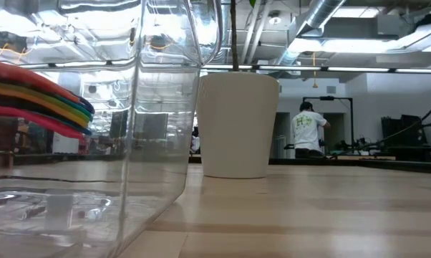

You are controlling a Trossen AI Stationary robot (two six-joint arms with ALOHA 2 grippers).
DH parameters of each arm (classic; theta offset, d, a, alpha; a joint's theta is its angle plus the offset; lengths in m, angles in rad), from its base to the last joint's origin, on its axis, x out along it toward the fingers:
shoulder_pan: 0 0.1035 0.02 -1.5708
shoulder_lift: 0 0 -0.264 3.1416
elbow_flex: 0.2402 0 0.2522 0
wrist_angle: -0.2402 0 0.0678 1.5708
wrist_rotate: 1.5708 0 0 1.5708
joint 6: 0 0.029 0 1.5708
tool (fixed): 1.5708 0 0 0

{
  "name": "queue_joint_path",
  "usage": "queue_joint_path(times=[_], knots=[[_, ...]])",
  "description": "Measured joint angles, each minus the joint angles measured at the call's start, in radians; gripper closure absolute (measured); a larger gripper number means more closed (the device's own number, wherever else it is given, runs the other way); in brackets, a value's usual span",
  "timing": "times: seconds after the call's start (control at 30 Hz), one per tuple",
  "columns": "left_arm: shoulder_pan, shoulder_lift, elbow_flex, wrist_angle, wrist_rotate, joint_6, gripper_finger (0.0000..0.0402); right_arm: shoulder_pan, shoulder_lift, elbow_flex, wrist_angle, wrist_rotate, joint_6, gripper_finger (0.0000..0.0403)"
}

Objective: Nest measuring cups in basket
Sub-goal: Stack the dark blue measuring cup on the orange measuring cup

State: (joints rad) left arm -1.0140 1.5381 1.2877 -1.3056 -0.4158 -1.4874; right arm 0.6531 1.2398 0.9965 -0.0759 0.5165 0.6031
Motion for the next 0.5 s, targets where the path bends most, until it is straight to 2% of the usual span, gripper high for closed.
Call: queue_joint_path(times=[0.1, 0.3, 0.4, 0.5], knots=[[-0.033, -0.017, 0.000, -0.035, -0.036, 0.025, 0.0401, 0.025, 0.140, 0.203, -0.172, 0.012, 0.001, 0.0398], [-0.046, -0.022, 0.000, -0.084, -0.042, 0.066, 0.0401, 0.031, 0.475, 0.585, -0.611, 0.010, 0.152, 0.0396], [-0.046, -0.022, 0.000, -0.085, -0.046, 0.108, 0.0401, 0.018, 0.620, 0.733, -0.668, -0.011, 0.122, 0.0398], [-0.046, -0.022, 0.000, -0.084, -0.049, 0.157, 0.0401, 0.001, 0.734, 0.860, -0.663, -0.097, 0.044, 0.0397]])
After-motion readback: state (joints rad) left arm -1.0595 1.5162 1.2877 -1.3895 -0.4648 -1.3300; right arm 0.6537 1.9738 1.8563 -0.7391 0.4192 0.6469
